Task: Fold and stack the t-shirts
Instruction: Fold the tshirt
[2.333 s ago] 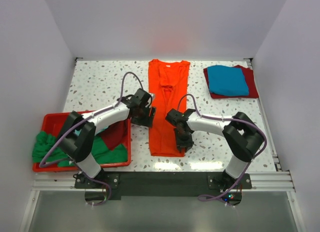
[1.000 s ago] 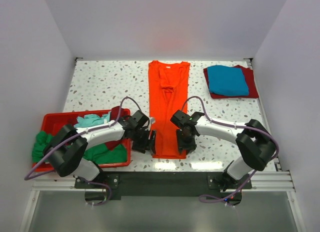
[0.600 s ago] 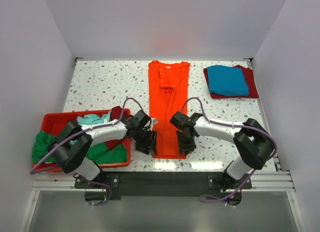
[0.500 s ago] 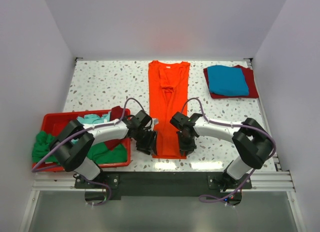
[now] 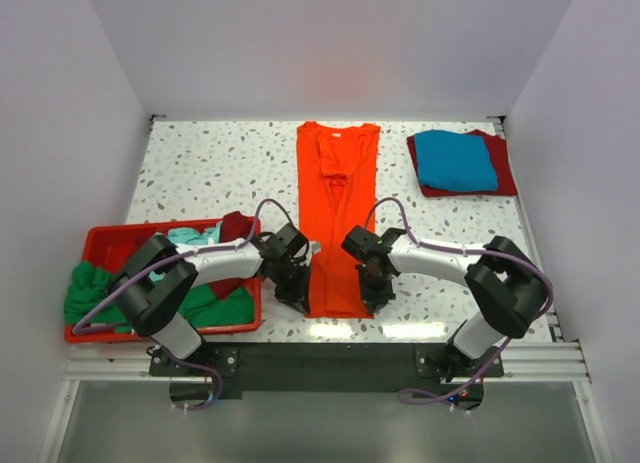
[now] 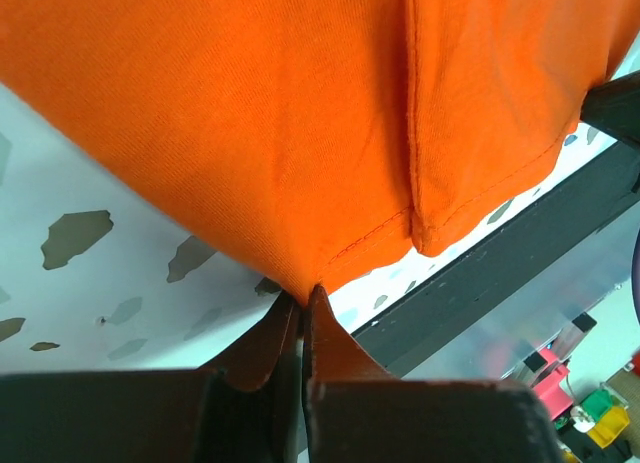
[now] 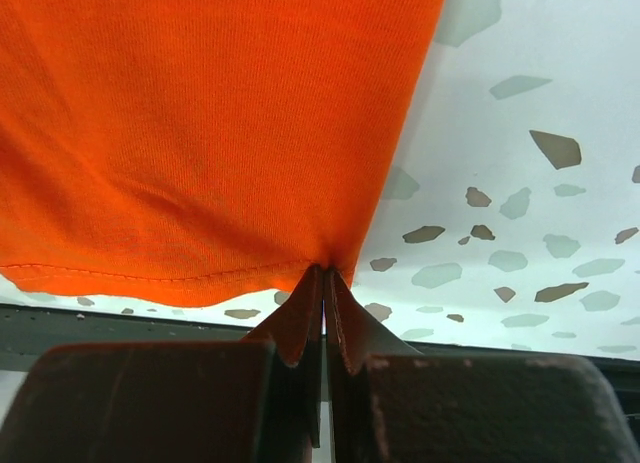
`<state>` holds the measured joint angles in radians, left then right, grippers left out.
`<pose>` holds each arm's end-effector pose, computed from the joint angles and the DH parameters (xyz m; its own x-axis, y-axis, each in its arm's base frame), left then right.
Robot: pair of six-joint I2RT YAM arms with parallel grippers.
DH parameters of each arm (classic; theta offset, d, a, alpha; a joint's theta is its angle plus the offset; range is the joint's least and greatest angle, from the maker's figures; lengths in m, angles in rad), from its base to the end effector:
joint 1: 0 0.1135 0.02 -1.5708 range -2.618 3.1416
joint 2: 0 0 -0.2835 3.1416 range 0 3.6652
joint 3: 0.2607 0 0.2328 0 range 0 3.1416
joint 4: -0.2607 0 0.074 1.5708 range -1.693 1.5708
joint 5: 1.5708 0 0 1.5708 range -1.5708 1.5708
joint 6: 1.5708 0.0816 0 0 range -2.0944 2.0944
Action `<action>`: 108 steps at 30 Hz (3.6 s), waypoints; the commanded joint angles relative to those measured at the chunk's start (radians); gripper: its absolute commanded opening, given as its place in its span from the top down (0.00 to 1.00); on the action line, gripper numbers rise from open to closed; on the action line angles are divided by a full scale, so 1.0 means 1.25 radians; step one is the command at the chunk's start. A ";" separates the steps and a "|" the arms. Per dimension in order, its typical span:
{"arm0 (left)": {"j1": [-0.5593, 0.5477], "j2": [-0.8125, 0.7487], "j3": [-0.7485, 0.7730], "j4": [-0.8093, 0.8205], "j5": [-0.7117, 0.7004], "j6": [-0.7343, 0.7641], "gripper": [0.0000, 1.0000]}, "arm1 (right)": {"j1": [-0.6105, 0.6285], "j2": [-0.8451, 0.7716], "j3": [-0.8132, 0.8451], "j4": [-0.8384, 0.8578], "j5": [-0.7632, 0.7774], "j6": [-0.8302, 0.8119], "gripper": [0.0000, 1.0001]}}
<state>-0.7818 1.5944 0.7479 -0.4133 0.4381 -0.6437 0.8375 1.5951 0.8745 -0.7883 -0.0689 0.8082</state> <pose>0.1643 -0.2119 0.1274 -0.9786 0.2058 -0.0024 0.1786 0.8434 -0.5067 0.1599 0.1859 0.1385 -0.9995 -0.0317 0.0069 -0.0310 0.9953 0.0922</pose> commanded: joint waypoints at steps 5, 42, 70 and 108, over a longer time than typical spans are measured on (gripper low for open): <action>-0.013 -0.005 -0.041 -0.040 -0.080 0.006 1.00 | 0.002 -0.081 -0.015 -0.065 0.053 0.033 1.00; -0.072 -0.074 -0.050 -0.013 -0.055 0.007 1.00 | -0.025 -0.207 -0.086 -0.019 -0.015 0.084 0.46; -0.075 -0.096 -0.071 -0.028 -0.082 -0.016 1.00 | -0.023 -0.143 -0.158 0.060 -0.057 0.073 1.00; 0.149 0.018 0.409 -0.212 -0.238 0.211 1.00 | -0.182 0.051 0.387 -0.151 0.108 -0.017 1.00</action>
<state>-0.6224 1.5749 1.1763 -0.6765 0.1272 -0.4606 0.6304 1.6135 1.2797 -0.9760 0.0372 0.8322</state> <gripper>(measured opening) 0.023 0.019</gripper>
